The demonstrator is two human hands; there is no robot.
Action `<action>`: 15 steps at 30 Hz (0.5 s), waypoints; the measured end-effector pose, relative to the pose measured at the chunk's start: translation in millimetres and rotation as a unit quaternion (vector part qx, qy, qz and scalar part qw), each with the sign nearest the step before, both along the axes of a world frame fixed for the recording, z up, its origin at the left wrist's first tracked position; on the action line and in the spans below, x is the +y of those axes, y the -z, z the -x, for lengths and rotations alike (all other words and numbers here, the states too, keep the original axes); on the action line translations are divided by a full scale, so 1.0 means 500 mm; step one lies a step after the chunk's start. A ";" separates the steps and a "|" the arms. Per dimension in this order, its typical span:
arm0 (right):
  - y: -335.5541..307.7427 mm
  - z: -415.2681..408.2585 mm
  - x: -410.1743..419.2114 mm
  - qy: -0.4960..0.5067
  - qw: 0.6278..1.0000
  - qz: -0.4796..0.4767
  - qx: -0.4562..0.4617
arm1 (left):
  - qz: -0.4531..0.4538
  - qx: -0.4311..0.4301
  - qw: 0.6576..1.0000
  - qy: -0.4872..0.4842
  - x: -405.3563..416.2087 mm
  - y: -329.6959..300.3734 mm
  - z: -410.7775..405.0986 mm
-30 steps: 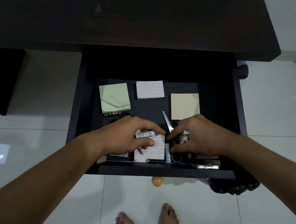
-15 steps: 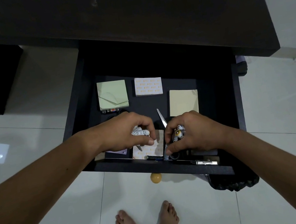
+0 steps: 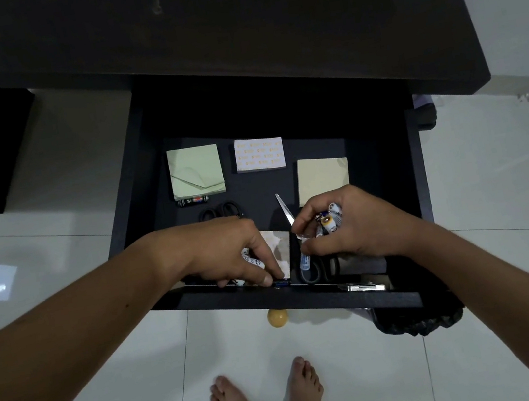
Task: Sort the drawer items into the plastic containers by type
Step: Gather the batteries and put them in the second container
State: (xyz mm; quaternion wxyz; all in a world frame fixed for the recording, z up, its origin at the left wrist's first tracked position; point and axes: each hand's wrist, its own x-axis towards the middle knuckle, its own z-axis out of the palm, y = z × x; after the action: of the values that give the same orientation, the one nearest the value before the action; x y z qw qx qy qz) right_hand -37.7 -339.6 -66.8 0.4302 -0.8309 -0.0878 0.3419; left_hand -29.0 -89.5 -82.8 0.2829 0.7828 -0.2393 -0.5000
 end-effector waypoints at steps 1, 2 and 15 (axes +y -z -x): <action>0.001 0.001 0.001 0.000 1.000 0.001 0.003 | -0.005 0.002 1.000 0.004 -0.001 0.000 -0.001; 0.000 0.002 0.001 0.001 1.000 0.001 0.004 | -0.009 0.005 1.000 0.006 -0.003 -0.001 -0.002; -0.019 0.008 0.010 0.030 0.997 -0.051 0.055 | -0.008 0.073 0.996 -0.056 0.010 -0.006 -0.005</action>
State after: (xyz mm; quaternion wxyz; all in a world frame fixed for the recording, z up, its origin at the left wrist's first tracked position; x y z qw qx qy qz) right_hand -41.9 -334.8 -57.3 0.4867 -0.7898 -0.0561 0.3689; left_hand -26.3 -84.6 -79.9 0.3210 0.7587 -0.1695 -0.5408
